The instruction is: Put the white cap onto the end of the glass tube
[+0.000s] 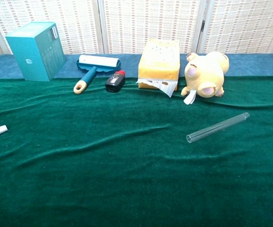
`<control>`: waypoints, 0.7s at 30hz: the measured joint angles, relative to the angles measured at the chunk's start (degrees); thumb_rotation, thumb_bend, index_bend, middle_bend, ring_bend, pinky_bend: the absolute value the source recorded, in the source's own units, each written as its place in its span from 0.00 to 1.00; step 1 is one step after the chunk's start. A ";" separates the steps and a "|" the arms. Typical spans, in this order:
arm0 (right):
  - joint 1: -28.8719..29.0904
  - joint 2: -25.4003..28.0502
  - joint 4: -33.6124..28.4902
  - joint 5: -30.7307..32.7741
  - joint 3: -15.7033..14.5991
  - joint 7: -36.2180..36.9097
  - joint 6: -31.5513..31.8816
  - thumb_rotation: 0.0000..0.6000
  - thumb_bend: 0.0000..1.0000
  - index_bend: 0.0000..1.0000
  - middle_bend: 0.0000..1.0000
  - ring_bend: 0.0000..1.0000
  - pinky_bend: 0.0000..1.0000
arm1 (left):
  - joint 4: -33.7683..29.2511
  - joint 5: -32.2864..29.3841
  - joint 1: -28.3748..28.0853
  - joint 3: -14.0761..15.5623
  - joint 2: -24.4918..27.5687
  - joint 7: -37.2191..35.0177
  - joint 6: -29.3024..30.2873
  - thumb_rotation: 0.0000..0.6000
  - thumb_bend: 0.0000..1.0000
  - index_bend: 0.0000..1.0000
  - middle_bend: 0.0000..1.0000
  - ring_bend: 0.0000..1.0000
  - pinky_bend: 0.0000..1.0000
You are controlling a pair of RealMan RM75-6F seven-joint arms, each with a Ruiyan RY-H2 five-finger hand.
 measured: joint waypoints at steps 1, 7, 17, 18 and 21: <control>0.11 0.06 0.09 0.07 -0.03 0.12 -0.34 1.00 0.66 0.13 0.12 0.07 0.00 | 0.02 -0.13 0.00 -0.02 -0.08 0.13 -0.04 1.00 0.32 0.10 0.24 0.18 0.06; 0.78 0.19 0.74 0.15 -0.01 0.81 -1.36 1.00 0.66 0.13 0.12 0.07 0.00 | -0.26 -0.12 0.08 0.06 -0.22 0.75 0.07 1.00 0.32 0.10 0.24 0.18 0.06; 0.64 0.42 1.15 -0.02 0.35 1.45 -0.40 1.00 0.66 0.13 0.12 0.07 0.00 | 0.22 0.41 -0.69 0.00 -0.03 1.21 -0.85 1.00 0.32 0.10 0.24 0.18 0.06; 0.62 0.45 1.15 -0.06 0.36 1.47 -0.31 1.00 0.66 0.13 0.12 0.07 0.00 | 0.49 0.55 -0.95 -0.05 -0.10 1.22 -1.13 1.00 0.32 0.10 0.24 0.18 0.06; 0.51 0.48 1.14 -0.13 0.39 1.50 0.01 1.00 0.66 0.13 0.12 0.07 0.00 | 1.34 0.89 -1.77 -0.17 -0.39 1.17 -2.12 1.00 0.32 0.10 0.24 0.18 0.06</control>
